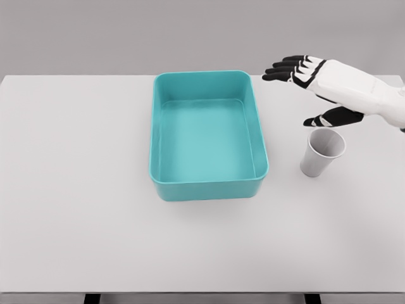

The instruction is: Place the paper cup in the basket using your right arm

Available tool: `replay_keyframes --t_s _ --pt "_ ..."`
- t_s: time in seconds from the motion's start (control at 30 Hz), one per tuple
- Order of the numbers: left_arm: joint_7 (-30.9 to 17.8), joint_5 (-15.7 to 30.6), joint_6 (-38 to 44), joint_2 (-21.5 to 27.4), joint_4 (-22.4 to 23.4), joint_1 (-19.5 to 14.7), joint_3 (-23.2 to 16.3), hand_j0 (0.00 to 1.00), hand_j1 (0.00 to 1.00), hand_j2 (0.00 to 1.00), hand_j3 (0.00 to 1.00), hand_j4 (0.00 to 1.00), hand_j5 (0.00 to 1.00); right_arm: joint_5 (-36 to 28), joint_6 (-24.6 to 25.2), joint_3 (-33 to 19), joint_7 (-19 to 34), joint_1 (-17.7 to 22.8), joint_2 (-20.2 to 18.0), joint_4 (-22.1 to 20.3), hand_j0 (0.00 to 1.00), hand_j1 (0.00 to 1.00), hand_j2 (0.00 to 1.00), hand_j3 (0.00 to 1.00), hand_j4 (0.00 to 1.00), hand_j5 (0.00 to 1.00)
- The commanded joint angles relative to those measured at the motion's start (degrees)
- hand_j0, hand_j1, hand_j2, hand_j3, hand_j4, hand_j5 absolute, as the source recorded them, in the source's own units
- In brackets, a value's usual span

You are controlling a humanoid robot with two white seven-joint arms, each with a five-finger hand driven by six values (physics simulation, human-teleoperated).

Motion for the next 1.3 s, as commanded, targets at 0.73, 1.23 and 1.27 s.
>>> replay_keyframes --t_s 0.73,1.23,1.27 --pt "-0.01 0.00 0.00 0.00 0.00 0.00 0.00 1.00 1.00 1.00 1.00 1.00 1.00 -37.66 14.27 -13.76 -0.03 16.52 -1.47 2.98 1.00 1.00 1.00 1.00 1.00 1.00" --pt "-0.01 0.00 0.00 0.00 0.00 0.00 0.00 1.00 1.00 1.00 1.00 1.00 1.00 -37.31 12.16 -12.45 -0.03 26.63 1.34 13.79 1.00 1.00 1.00 1.00 1.00 1.00" --pt "-0.01 0.00 0.00 0.00 0.00 0.00 0.00 1.00 1.00 1.00 1.00 1.00 1.00 -36.78 12.07 -12.09 -0.03 26.54 1.86 14.58 1.00 1.00 1.00 1.00 1.00 1.00"
